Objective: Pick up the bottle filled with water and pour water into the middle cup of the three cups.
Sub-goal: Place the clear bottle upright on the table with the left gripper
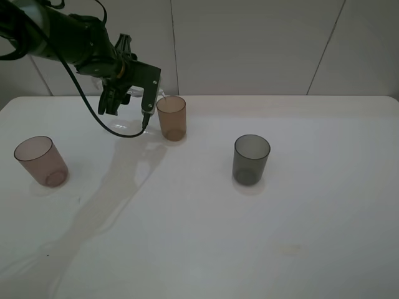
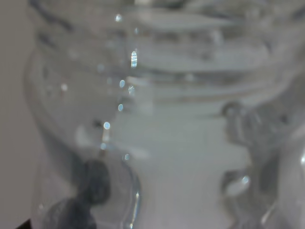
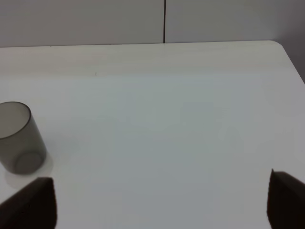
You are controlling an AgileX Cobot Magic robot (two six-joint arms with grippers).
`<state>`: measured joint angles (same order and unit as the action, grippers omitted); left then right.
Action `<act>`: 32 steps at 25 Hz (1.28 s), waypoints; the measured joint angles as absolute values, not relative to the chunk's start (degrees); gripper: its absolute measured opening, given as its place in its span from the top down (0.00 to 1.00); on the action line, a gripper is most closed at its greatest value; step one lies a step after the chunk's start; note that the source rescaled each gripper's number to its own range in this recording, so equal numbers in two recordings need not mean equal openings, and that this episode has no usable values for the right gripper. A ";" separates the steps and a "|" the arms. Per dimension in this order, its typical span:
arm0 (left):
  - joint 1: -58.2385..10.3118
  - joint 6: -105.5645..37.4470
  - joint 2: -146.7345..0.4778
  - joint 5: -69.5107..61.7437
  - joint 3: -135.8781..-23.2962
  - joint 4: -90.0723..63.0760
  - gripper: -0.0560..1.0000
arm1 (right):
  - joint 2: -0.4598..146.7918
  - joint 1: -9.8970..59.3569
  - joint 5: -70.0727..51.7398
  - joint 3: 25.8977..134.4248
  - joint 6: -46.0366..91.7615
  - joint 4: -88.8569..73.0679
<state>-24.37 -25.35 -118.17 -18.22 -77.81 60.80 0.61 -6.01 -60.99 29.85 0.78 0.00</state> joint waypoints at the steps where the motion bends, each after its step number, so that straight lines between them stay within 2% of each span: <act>1: -24.37 -25.35 -118.17 -18.16 -78.03 60.86 0.93 | 0.61 -6.01 -60.99 29.85 0.78 0.00; 32: -24.92 -26.53 -118.21 -15.89 -78.27 69.34 0.93 | 0.61 -6.01 -60.99 29.85 0.78 0.00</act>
